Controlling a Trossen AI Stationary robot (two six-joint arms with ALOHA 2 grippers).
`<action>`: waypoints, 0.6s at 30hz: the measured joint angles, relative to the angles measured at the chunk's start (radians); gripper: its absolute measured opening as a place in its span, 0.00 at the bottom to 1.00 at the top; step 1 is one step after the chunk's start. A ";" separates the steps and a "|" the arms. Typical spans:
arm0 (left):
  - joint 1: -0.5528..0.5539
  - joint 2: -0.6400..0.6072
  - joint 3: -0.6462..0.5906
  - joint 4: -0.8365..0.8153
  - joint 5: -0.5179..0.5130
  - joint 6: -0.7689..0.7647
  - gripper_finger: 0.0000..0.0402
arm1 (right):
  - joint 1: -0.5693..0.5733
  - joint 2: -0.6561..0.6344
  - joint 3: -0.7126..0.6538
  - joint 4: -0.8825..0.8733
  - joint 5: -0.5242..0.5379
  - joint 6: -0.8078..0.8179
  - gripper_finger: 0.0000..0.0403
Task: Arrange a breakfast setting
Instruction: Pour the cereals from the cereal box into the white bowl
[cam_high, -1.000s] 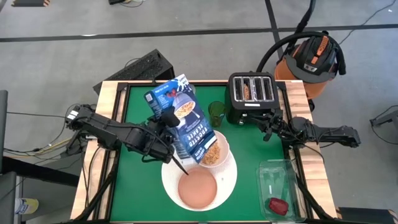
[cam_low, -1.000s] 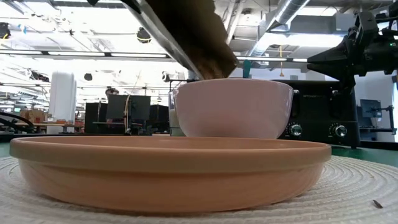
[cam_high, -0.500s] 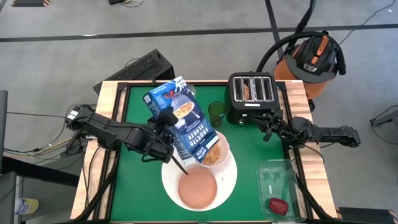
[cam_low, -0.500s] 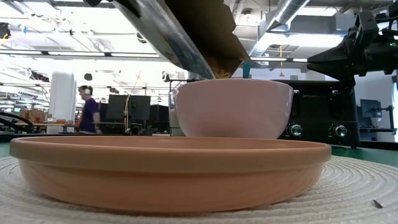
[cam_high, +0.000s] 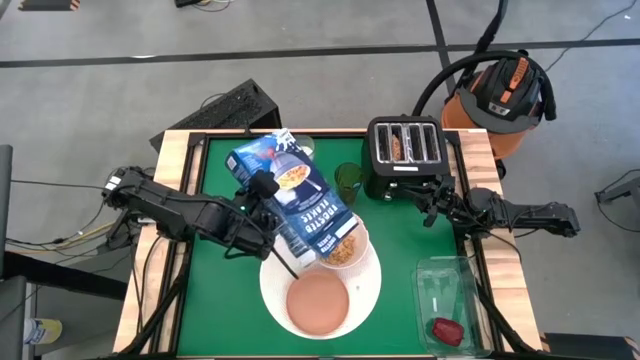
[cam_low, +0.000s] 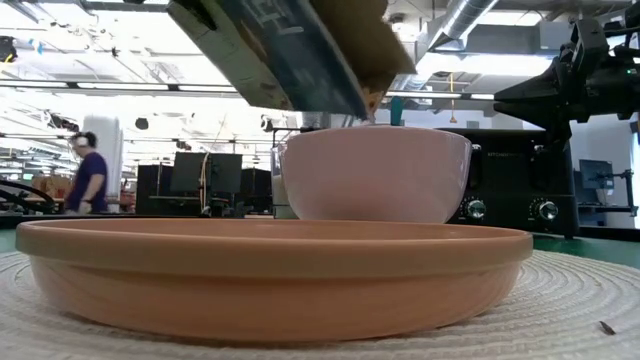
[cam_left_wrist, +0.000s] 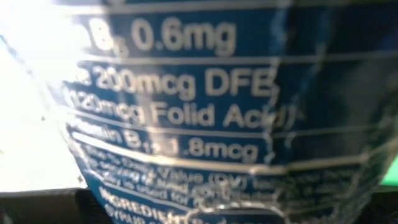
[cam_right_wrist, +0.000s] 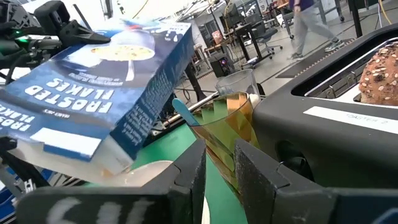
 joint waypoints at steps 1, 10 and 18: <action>0.000 0.000 0.000 -0.008 0.012 0.010 0.57 | 0.000 0.000 0.000 0.000 0.000 0.000 0.27; -0.022 0.009 -0.001 0.003 -0.207 0.202 0.57 | 0.000 0.000 0.000 0.000 0.000 0.000 0.27; -0.026 0.014 -0.002 0.003 -0.197 0.210 0.57 | 0.000 0.000 0.000 0.000 0.000 0.000 0.27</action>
